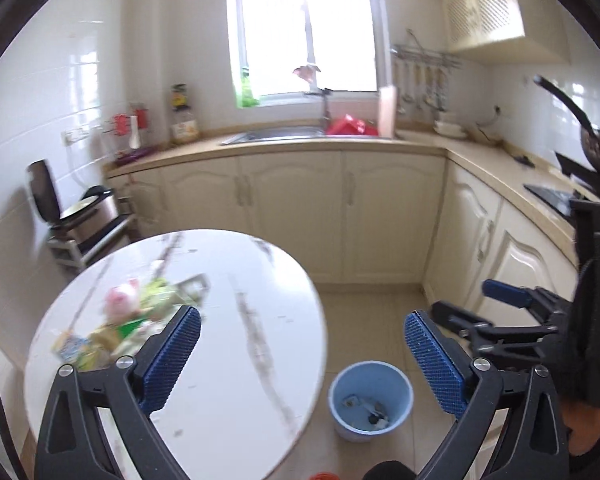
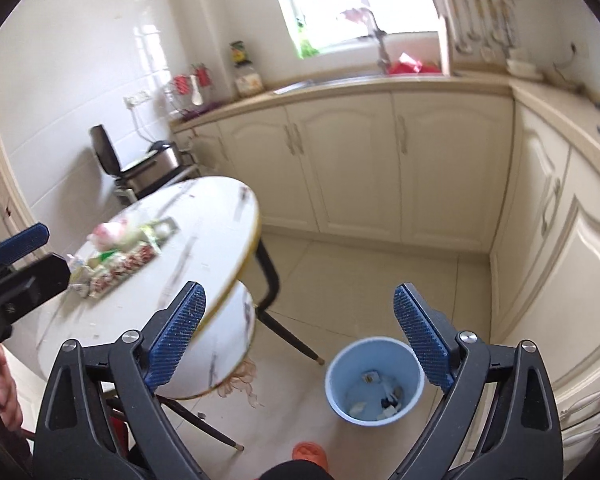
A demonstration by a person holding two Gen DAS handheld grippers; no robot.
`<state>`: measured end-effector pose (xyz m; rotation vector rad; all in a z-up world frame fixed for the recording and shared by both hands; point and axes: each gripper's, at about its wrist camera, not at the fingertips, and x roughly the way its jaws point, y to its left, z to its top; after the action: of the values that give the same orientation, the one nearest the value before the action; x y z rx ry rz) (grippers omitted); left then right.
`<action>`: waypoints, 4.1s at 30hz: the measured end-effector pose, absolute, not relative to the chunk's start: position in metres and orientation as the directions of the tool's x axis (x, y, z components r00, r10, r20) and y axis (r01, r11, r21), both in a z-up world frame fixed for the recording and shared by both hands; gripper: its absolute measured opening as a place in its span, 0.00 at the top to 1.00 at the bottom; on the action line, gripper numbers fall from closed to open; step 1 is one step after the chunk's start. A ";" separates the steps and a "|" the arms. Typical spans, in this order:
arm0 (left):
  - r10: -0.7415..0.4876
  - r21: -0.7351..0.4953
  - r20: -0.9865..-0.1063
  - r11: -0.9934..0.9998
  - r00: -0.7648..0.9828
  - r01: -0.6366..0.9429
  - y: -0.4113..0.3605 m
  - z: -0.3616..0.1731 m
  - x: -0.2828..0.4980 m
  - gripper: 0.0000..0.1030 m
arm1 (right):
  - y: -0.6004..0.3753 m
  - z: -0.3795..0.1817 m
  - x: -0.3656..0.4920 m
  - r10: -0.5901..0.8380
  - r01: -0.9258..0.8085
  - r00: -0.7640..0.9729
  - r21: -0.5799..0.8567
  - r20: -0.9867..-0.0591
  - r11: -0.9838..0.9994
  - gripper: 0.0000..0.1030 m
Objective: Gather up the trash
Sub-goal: 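Move both tools back toward the table, then grasp the milk carton with the left tool while the right tool grasps the pink plastic bag, then carry carton and pink bag over the blue bin and open both tools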
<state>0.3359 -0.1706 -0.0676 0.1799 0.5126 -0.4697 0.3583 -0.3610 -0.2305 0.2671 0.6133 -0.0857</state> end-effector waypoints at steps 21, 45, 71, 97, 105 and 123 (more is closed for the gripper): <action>0.017 -0.083 -0.706 0.991 0.708 -0.106 -0.035 -0.127 0.406 0.01 | -0.208 -0.260 0.467 0.189 -0.119 0.707 0.149 -0.682 0.982 0.05; 0.022 -0.121 -0.804 0.972 0.594 -0.200 0.015 -0.127 0.463 0.02 | -0.135 -0.264 0.568 0.264 -0.271 0.651 0.107 -0.711 0.957 0.05; -0.116 -0.226 -0.720 0.971 0.685 -0.073 0.032 -0.122 0.473 0.56 | -0.108 -0.266 0.625 0.451 -0.326 0.621 0.312 -0.642 0.893 0.56; -0.428 -0.061 -0.693 0.837 0.580 0.544 -0.272 -0.093 0.385 0.56 | -0.427 -0.235 0.374 0.015 0.170 0.853 0.305 -0.522 0.937 0.54; -0.405 -0.043 -0.814 0.757 0.417 0.652 -0.346 -0.167 0.430 0.56 | -0.505 -0.333 0.356 -0.028 0.356 0.754 0.374 -0.656 0.857 0.54; -0.284 -0.003 -0.912 0.727 0.297 0.686 -0.408 -0.280 0.538 0.37 | -0.546 -0.464 0.386 0.038 0.476 0.610 0.405 -0.791 0.780 0.54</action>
<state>0.5380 -0.4075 -0.2801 0.4306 1.0912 -0.6720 0.3860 -0.5456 -0.4641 0.6437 0.8905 -0.2738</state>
